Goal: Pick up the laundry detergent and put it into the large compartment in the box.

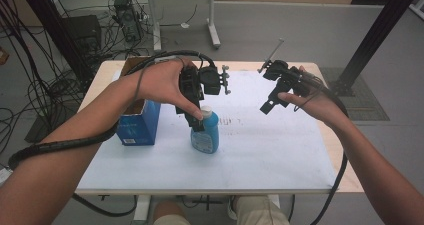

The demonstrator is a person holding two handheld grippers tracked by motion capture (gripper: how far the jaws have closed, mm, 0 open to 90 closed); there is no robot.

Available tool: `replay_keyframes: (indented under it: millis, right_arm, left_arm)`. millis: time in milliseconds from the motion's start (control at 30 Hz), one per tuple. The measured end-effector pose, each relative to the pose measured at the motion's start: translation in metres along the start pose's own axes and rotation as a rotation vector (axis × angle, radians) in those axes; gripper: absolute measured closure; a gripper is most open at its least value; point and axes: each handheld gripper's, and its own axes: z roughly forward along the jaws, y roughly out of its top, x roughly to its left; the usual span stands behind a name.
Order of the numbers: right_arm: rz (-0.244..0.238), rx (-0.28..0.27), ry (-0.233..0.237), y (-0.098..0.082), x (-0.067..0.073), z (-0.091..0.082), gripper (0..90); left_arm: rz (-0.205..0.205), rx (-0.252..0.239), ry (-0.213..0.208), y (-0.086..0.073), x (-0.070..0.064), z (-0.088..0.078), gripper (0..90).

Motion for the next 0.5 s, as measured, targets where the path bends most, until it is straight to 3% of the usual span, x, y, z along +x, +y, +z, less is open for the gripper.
replay_keyframes:
  millis: [500]
  right_arm:
    - [0.004, -0.005, 0.0, -0.0027, 0.0036, -0.0011, 5.0]
  left_arm:
    - [0.01, -0.003, 0.01, -0.001, -0.0016, -0.0032, 8.4]
